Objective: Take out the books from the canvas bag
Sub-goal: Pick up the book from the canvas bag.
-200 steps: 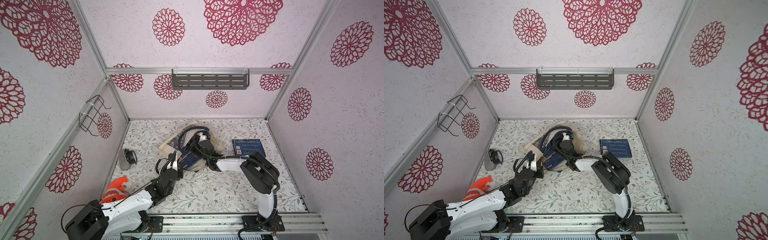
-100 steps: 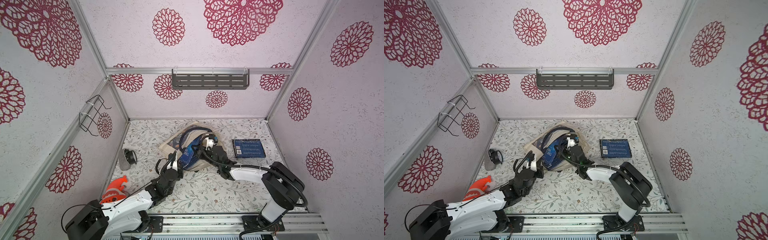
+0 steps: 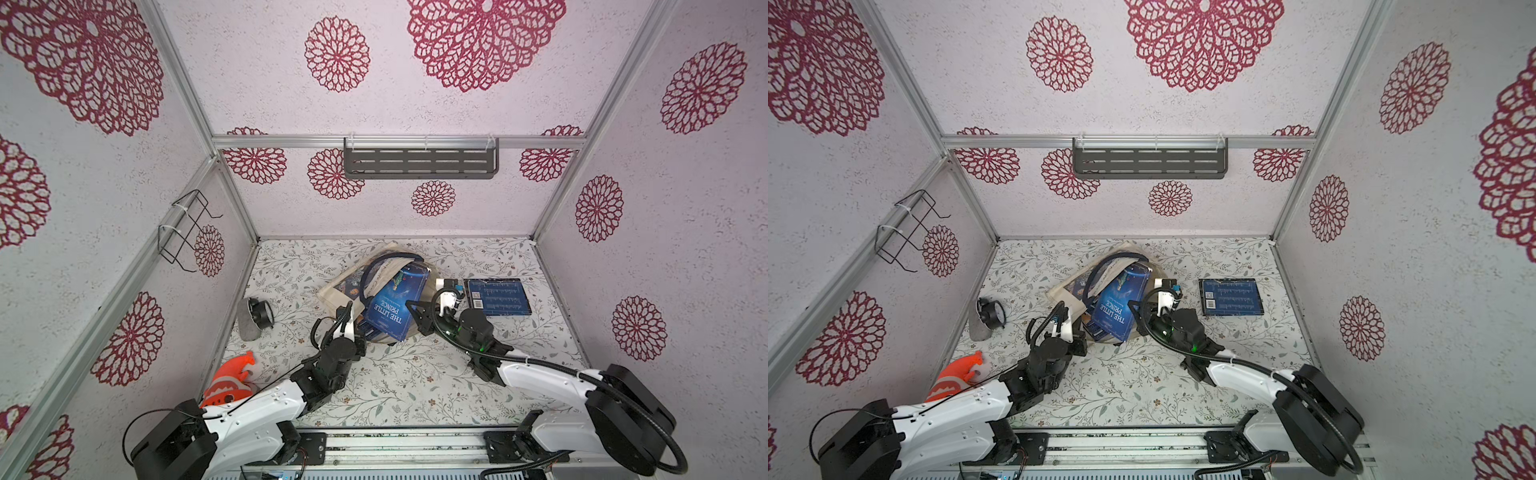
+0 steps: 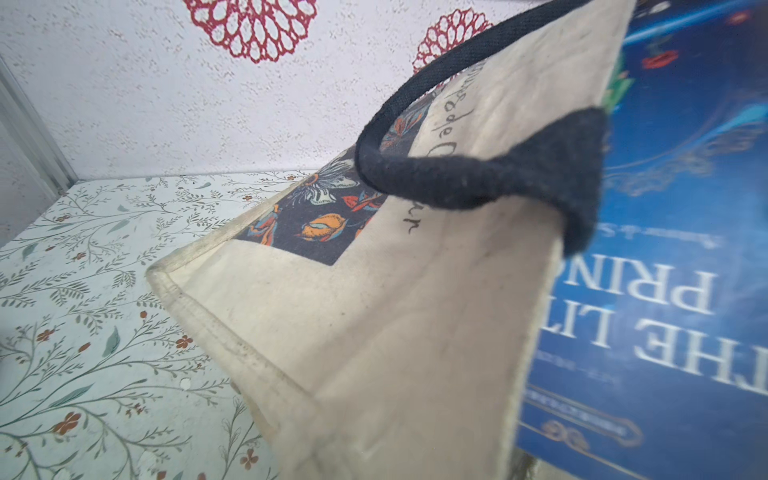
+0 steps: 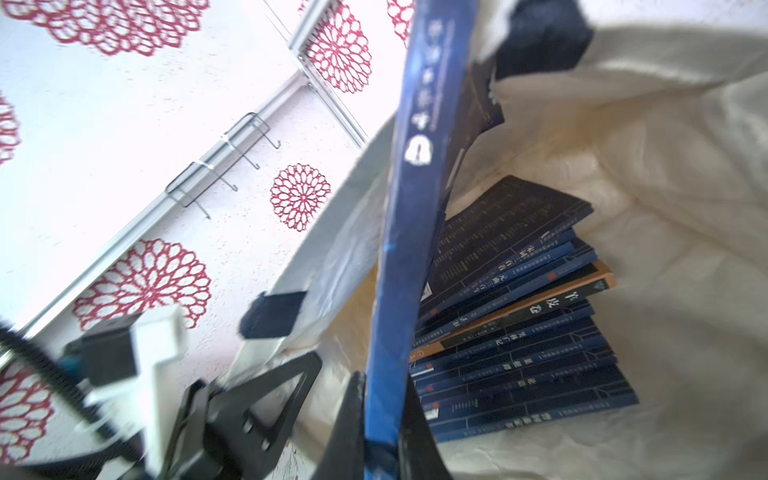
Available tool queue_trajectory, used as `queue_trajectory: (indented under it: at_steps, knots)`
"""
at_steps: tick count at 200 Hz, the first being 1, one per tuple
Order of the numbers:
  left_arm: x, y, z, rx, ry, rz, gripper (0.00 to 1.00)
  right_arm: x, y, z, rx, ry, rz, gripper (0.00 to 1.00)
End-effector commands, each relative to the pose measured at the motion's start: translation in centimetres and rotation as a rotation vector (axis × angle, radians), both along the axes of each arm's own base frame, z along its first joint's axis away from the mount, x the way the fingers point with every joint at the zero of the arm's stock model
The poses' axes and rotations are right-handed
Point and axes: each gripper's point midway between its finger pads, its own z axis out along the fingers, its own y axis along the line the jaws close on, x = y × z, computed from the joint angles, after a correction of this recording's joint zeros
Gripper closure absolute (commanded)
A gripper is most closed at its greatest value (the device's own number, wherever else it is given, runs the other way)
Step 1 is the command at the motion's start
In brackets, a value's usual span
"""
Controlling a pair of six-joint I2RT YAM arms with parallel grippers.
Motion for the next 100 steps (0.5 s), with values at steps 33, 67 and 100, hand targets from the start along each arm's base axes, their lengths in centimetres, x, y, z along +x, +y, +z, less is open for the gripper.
queue_trajectory:
  at_steps: [33, 67, 100]
  knots:
    - [0.8, -0.2, 2.2, -0.019, -0.049, 0.042, 1.00, -2.5, -7.6, 10.3, 0.144, -0.324, -0.202, 1.00]
    - [0.9, -0.3, 2.2, -0.010, -0.045, 0.045, 1.00, -2.8, -13.1, 10.3, 0.153, -0.302, -0.425, 1.00]
    - [0.6, -0.1, 2.6, -0.019, -0.058, 0.040, 1.00, -2.6, -18.9, 8.0, 0.159, -0.202, -0.687, 1.00]
